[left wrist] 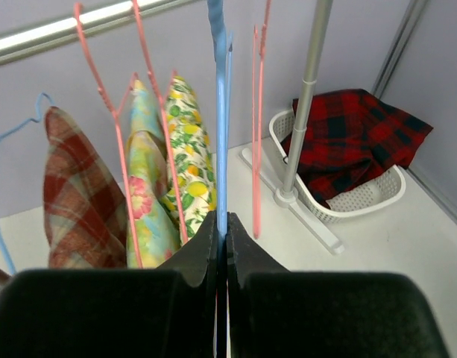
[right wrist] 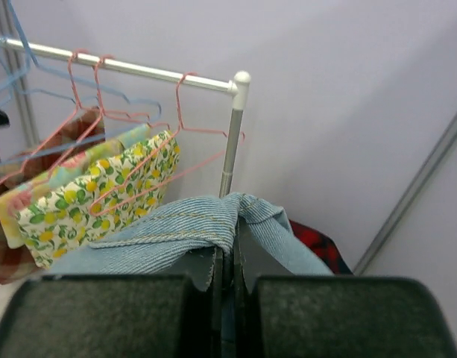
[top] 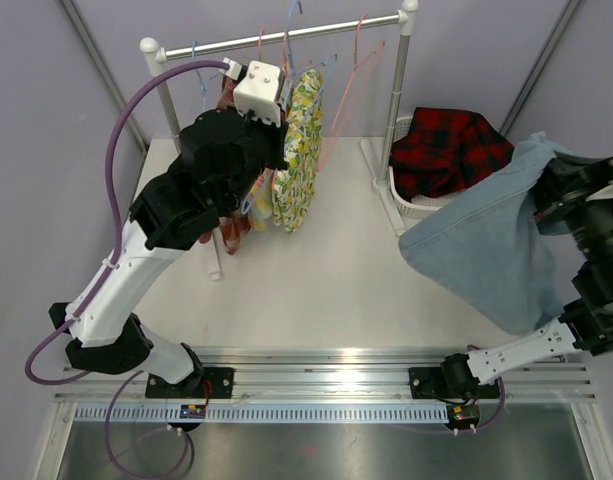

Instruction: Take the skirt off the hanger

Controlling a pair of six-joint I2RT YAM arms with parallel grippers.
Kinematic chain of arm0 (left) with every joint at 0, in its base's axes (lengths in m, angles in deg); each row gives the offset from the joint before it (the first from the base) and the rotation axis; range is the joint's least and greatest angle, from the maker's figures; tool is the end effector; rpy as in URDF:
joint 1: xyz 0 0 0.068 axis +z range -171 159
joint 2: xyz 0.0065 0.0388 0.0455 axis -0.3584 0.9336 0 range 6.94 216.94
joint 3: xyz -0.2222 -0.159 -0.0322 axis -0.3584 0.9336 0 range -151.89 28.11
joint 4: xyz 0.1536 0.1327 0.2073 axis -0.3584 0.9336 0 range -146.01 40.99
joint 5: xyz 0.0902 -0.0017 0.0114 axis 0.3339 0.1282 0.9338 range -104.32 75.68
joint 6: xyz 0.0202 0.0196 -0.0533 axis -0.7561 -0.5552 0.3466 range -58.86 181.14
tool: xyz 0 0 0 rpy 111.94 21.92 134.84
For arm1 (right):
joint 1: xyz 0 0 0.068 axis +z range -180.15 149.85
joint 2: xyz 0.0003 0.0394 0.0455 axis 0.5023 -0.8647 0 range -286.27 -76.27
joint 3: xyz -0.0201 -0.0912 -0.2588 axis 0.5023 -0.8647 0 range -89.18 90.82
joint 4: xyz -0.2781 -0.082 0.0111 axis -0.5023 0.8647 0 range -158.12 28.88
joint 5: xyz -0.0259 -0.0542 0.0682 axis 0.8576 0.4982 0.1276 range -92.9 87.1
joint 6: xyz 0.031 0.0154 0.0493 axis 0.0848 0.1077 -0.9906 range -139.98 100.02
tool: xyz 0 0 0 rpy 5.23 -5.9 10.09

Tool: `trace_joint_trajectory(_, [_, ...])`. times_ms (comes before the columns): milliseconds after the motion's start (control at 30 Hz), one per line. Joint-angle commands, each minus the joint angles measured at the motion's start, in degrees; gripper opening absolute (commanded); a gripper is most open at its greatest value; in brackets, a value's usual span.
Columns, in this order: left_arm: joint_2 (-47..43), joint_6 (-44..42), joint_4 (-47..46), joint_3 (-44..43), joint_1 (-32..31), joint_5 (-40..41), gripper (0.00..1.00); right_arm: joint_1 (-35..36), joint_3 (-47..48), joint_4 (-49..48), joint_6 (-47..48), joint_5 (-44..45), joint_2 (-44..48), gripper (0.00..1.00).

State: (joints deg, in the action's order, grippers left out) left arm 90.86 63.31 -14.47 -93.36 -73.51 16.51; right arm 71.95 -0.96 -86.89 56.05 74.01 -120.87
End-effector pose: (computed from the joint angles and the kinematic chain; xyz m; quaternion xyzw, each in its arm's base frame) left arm 0.1919 -0.2126 0.5860 0.1357 0.7152 -0.1293 0.6733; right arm 0.0366 0.0358 0.6084 -0.1770 0.6069 0.0270 0.7744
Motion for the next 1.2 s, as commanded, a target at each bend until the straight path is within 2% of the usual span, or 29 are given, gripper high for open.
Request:
trace_joint_trajectory(0, [-2.2,-0.4,-6.0,3.0,-1.2,-0.9,0.0,7.8,7.6,-29.1,33.5,-5.4,-0.1,0.0])
trace_joint_trajectory(33, [-2.7,-0.4,-7.2,3.8,-1.3,-1.1,0.0,9.4,9.5,-38.4,39.6,-6.7,-2.5,0.0])
trace_joint_trajectory(67, [-3.1,-0.4,-7.9,5.6,-1.4,-1.4,0.0,11.3,14.6,-41.8,50.8,-7.6,-3.8,0.0])
trace_joint_trajectory(100, [-3.2,-0.6,-8.3,6.2,-1.6,-1.6,0.0,12.3,17.9,-44.4,51.8,-8.8,-5.1,0.01])
trace_joint_trajectory(133, [-3.5,-0.6,-8.8,6.8,-1.7,-1.5,0.0,13.3,20.6,-41.0,50.5,-10.6,-5.8,0.01])
trace_joint_trajectory(167, [-3.6,-0.5,-9.0,7.6,-1.7,-1.4,0.0,13.8,22.5,-44.1,57.6,-13.7,-6.5,0.01])
trace_joint_trajectory(200, [-3.8,-0.3,-9.4,8.1,-1.8,-1.5,0.0,14.6,24.0,-57.4,64.0,-23.7,-7.9,0.0])
trace_joint_trajectory(267, [-4.0,-0.3,-10.2,8.8,-1.9,-1.6,0.0,20.7,27.7,-62.8,74.0,-30.9,-12.3,0.0])
trace_joint_trajectory(333, [-4.3,-0.5,-11.2,10.1,-2.0,-1.8,0.0,23.6,22.2,-64.8,73.0,-40.2,-11.0,0.0])
trace_joint_trajectory(367, [-4.6,-0.5,-11.5,10.6,-2.1,-1.7,0.0,24.5,22.3,-68.9,74.8,-47.1,-12.6,0.0])
trace_joint_trajectory(400, [-4.7,-0.6,-11.6,11.4,-2.2,-1.6,0.0,24.4,24.0,-70.0,74.8,-49.1,-14.3,0.0])
trace_joint_trajectory(500, [-6.1,-0.1,-12.5,13.6,-2.4,-1.2,0.0,24.0,26.5,-70.0,74.5,-49.5,-18.9,0.0])
trace_joint_trajectory(633, [-9.5,1.6,-17.1,22.0,-2.6,-1.6,0.0,23.8,29.9,-70.0,74.6,-46.1,-27.0,0.0])
trace_joint_trajectory(667, [-9.9,2.7,-17.6,23.1,-2.6,-1.9,0.0,23.7,31.4,-70.0,74.4,-44.1,-28.3,0.0])
trace_joint_trajectory(733, [-11.2,3.6,-18.7,24.9,-2.6,-3.8,0.0,23.7,32.2,-68.0,73.9,-30.5,-31.0,0.0])
trace_joint_trajectory(800, [-12.3,4.1,-19.8,27.5,-2.8,-5.0,0.0,23.6,25.5,-58.8,62.4,-17.2,-28.4,0.02])
trace_joint_trajectory(900, [-13.7,4.1,-19.6,29.7,-2.8,-5.8,0.0,23.6,15.2,-56.7,49.5,-8.1,-24.9,0.01])
trace_joint_trajectory(933, [-14.3,4.0,-19.4,30.1,-2.8,-6.1,0.0,23.5,6.1,-55.8,45.7,-6.7,-23.3,0.01])
trace_joint_trajectory(1000, [-14.7,3.9,-18.4,30.7,-2.8,-7.7,0.0,22.3,-2.9,-52.4,31.8,-3.2,-17.8,0.0])
trace_joint_trajectory(1033, [-15.1,3.9,-18.2,31.0,-2.8,-8.1,0.0,20.9,-11.9,-49.3,18.2,-2.0,-15.4,0.0])
trace_joint_trajectory(1100, [-15.8,4.2,-17.7,31.9,-2.9,-8.8,0.0,16.7,-19.5,-24.2,-3.7,1.2,-8.1,0.0])
trace_joint_trajectory(1133, [-16.2,4.4,-17.8,32.4,-2.9,-9.0,0.0,10.1,-20.8,-5.9,-39.5,1.3,-6.2,0.0])
trace_joint_trajectory(1167, [-16.9,4.8,-17.9,32.9,-2.9,-9.3,0.0,6.2,-18.5,34.7,-59.2,-2.1,-5.8,0.0])
